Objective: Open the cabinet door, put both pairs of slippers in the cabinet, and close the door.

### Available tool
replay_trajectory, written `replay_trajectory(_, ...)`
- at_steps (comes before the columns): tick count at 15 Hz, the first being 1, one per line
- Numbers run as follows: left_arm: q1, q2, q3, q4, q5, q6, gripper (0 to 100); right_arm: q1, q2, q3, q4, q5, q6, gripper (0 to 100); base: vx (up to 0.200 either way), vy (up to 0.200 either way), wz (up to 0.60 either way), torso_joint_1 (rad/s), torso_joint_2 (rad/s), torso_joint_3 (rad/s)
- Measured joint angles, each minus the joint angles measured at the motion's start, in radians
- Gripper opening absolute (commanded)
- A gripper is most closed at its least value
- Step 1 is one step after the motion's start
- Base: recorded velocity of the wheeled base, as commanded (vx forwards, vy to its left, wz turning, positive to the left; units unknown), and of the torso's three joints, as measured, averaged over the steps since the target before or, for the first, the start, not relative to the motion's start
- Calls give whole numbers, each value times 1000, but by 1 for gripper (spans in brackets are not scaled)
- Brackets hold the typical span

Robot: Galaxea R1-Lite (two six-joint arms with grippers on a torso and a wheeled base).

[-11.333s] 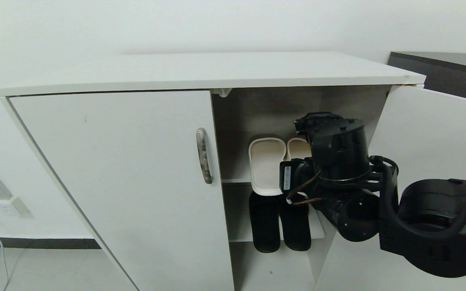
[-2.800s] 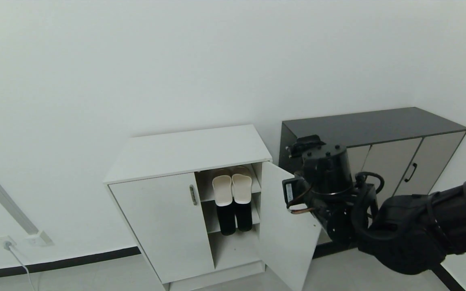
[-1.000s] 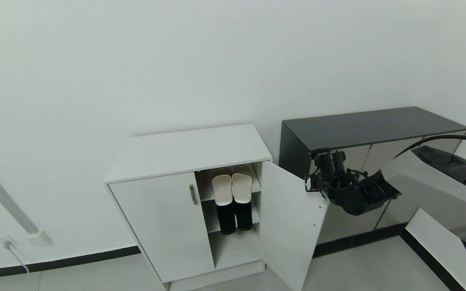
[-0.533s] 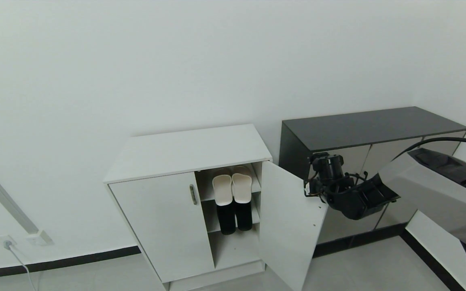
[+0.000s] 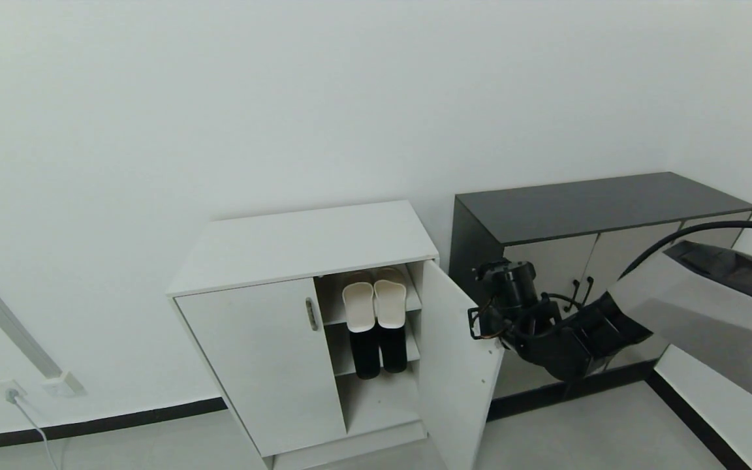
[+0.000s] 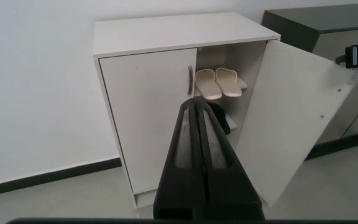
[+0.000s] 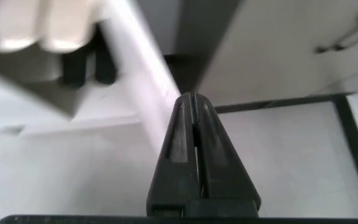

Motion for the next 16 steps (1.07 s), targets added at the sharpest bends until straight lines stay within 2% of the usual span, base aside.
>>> replay_trajectory(3, 0, 0, 0, 0, 0, 0, 0, 67, -49, 33, 1, 1, 13, 0, 0, 0, 0, 0, 0, 0)
replay_trajectory(12, 0, 0, 0, 0, 0, 0, 0, 99, -126, 105, -19, 28, 4, 0, 0, 0, 0, 0, 0, 0)
replay_trajectory(16, 0, 0, 0, 1, 0, 0, 0, 117, -137, 141, -43, 77, -9, 0, 0, 0, 600, 0, 2, 5)
